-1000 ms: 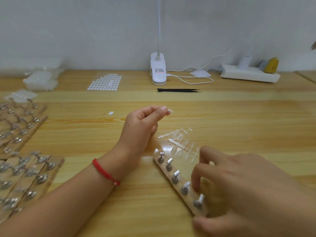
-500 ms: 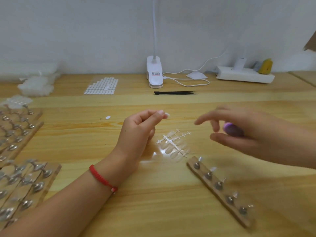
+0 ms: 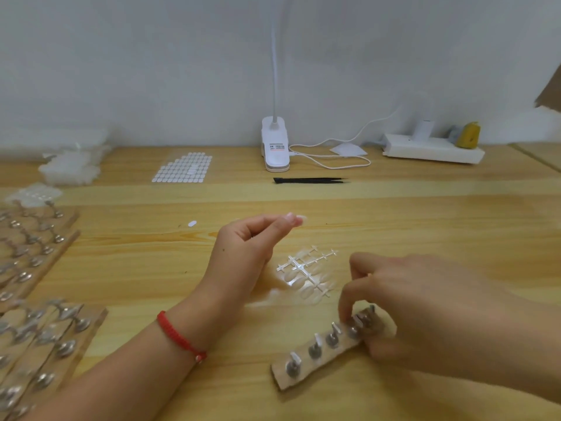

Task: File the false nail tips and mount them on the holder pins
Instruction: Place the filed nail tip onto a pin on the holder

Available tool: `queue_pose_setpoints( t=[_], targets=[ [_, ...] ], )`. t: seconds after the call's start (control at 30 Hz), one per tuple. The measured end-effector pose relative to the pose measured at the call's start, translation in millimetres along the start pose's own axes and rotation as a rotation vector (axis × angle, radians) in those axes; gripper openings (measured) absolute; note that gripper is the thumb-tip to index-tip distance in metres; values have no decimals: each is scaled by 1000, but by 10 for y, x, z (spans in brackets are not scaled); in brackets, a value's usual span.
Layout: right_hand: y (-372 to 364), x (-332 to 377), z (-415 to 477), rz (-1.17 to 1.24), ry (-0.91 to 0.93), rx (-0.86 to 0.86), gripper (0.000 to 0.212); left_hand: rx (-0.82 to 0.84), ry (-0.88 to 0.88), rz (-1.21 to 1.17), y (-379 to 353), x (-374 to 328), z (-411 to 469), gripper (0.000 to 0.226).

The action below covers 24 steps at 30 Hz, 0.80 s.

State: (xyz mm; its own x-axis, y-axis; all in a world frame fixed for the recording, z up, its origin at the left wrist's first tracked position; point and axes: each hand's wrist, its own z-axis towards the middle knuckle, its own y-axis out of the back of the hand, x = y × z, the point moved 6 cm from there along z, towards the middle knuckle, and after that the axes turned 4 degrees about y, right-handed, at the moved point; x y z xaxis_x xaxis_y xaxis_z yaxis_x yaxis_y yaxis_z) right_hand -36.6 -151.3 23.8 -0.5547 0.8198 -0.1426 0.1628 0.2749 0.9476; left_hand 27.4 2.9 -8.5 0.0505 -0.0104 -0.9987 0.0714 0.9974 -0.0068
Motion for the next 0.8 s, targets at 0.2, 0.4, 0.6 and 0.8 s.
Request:
queue_pose_setpoints(
  t=[0.2, 0.4, 0.6, 0.8],
  targets=[
    [27, -104, 77, 204, 63, -62, 52, 6, 4, -13, 11, 3, 1, 37],
    [-60, -243, 39, 192, 24, -87, 44, 19, 1, -19, -4, -2, -2, 35],
    [-113, -340, -87, 200, -30, -76, 42, 17, 9, -12, 2, -12, -5, 35],
    [-140, -352, -121, 233, -25, -77, 46, 16, 6, -2, -4, -25, -8, 35]
  ],
)
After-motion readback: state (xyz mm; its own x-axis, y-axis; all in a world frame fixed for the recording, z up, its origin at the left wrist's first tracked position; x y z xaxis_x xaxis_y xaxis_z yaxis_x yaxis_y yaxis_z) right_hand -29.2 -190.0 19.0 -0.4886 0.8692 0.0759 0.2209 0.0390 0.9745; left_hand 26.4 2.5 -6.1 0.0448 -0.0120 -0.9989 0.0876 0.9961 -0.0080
